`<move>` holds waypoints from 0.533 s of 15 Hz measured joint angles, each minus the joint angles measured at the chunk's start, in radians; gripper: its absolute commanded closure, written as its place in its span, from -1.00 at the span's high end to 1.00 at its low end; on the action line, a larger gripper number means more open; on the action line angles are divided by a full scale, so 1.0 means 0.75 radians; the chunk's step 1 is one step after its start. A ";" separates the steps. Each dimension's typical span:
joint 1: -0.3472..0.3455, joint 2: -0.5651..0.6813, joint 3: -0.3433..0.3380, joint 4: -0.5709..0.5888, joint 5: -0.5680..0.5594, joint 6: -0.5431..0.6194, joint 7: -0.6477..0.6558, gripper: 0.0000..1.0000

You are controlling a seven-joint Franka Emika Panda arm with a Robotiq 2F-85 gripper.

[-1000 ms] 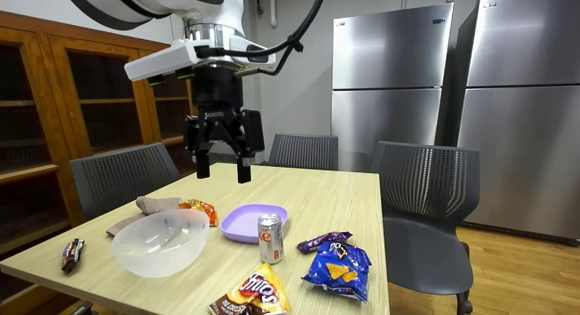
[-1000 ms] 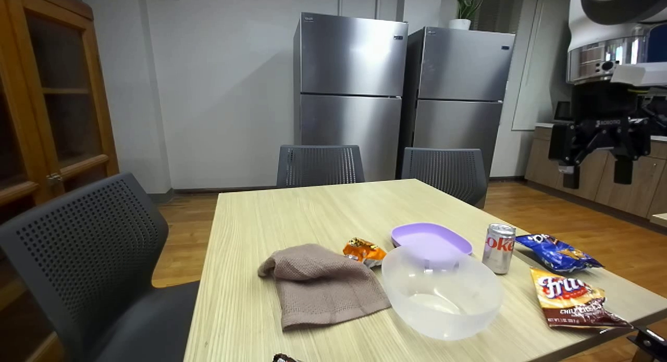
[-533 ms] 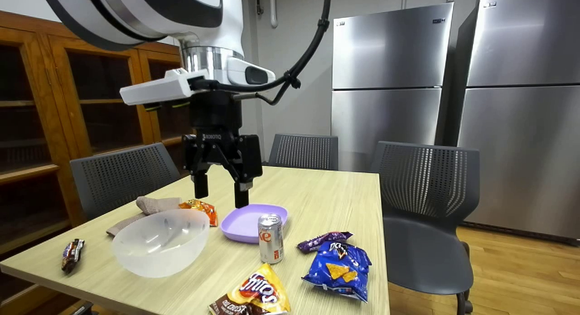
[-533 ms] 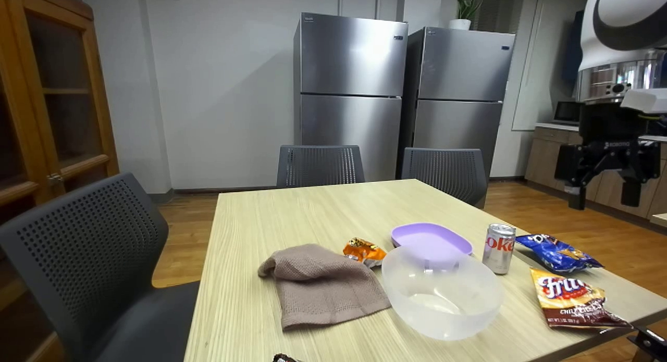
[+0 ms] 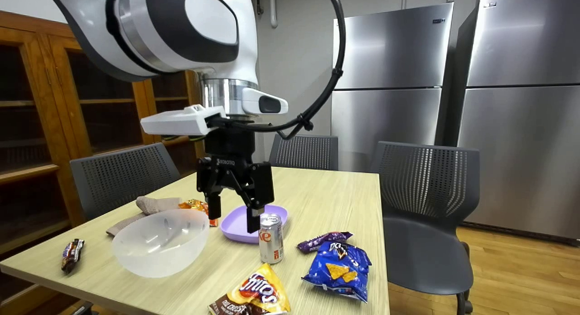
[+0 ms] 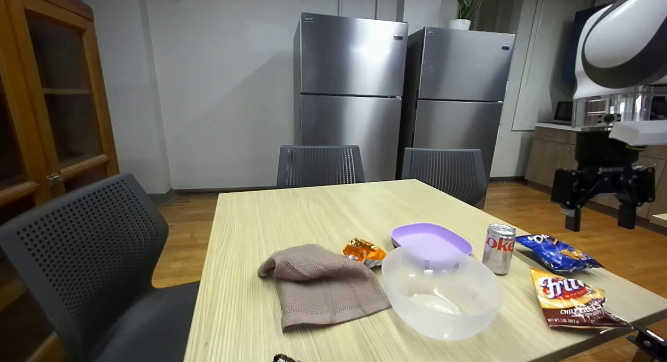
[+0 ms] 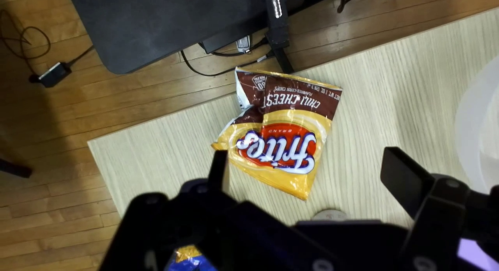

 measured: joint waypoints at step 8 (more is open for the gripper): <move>-0.009 0.234 0.000 0.000 -0.010 0.123 0.071 1.00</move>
